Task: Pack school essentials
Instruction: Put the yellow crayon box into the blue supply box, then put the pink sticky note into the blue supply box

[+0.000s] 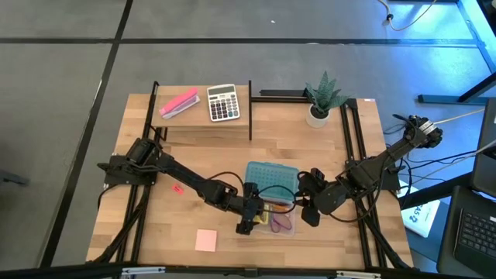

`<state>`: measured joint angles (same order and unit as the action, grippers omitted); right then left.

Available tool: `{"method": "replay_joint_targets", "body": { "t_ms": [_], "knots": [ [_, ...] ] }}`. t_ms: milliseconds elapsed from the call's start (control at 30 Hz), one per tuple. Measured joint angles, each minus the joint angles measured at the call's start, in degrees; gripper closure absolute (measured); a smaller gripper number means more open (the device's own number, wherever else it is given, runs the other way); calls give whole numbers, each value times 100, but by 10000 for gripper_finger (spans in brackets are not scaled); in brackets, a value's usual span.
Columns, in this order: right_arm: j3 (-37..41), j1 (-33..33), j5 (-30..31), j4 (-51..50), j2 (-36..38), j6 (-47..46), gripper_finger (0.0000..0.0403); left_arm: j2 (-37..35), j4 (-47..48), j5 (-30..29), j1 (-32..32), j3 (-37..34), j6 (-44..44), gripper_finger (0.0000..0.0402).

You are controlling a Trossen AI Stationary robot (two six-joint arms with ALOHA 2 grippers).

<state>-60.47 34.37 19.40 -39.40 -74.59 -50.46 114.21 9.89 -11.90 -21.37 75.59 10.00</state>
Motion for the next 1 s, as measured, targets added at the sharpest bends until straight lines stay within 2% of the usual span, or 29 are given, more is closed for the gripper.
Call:
{"method": "replay_joint_targets", "body": {
  "t_ms": [267,533,700,833,1000],
  "knots": [
    [0,0,0,0,0,0,274,-117,39,31,128,0,294,6],
    [0,0,0,39,0,-2,274,-1061,1274,-31,156,2,982,5],
    [0,0,-1,63,0,-2,274,-1665,2367,-256,16,2,1873,2],
    [0,0,0,66,-3,-2,274,-1976,3225,-235,-137,4,3240,2],
    [0,0,0,92,-4,-2,274,-2089,3994,138,-653,2,3769,6]
  ]
}}
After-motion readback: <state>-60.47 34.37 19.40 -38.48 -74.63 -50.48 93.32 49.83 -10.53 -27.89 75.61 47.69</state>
